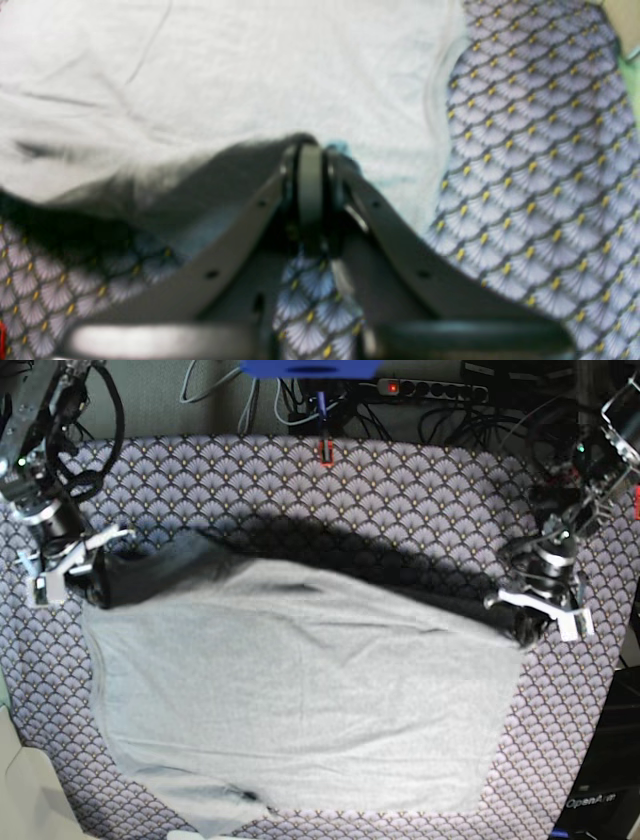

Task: Fold the T-shirt properly
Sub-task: 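Lift the shoulders with both grippers and fold them toward the hem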

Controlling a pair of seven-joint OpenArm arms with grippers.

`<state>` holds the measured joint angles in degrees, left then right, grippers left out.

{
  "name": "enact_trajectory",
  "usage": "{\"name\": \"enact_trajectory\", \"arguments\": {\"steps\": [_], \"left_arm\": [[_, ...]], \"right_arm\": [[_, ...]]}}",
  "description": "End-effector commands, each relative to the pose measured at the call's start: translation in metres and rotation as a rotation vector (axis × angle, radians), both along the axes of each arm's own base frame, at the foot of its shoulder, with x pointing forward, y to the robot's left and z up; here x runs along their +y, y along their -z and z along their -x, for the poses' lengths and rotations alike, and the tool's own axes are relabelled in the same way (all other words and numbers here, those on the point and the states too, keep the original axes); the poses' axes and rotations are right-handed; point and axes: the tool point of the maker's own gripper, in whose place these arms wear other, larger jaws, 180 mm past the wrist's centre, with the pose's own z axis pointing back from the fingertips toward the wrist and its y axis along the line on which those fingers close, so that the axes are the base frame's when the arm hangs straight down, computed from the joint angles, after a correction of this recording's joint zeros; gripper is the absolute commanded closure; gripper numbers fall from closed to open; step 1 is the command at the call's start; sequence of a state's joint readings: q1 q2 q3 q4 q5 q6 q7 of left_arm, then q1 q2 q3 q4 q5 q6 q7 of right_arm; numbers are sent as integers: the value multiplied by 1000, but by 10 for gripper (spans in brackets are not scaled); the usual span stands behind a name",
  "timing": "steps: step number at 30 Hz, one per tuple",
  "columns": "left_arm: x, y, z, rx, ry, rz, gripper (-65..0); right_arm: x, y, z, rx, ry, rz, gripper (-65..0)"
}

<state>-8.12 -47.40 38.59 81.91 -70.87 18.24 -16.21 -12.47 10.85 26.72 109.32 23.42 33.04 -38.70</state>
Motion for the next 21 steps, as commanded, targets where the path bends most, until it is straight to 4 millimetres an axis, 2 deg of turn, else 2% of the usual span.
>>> {"name": "enact_trajectory", "arguments": {"steps": [1, 6, 10, 12, 16, 18, 21], "left_arm": [[6, -24, -15, -62, -1, -19, 0], [14, -31, -35, -44, -13, -28, 0], [22, -35, -50, -62, -49, -31, 0], [27, -35, -56, -65, -67, -35, 0], [35, -29, -58, -54, -89, -44, 0], [34, -31, -64, -64, -94, -44, 0], [45, -26, -66, -52, -118, -60, 0]], "right_arm": [[-2, -22, -13, -74, -6, 4, 0], [-11, -32, -41, -86, 4, 3, 0], [-25, -28, -65, -76, 27, -26, 0], [-24, -25, -79, -70, 17, -44, 0], [-35, -21, -100, -50, 23, -59, 0], [-43, -21, -107, -45, 34, -66, 0], [-52, -19, -116, -31, 48, -78, 0]]}}
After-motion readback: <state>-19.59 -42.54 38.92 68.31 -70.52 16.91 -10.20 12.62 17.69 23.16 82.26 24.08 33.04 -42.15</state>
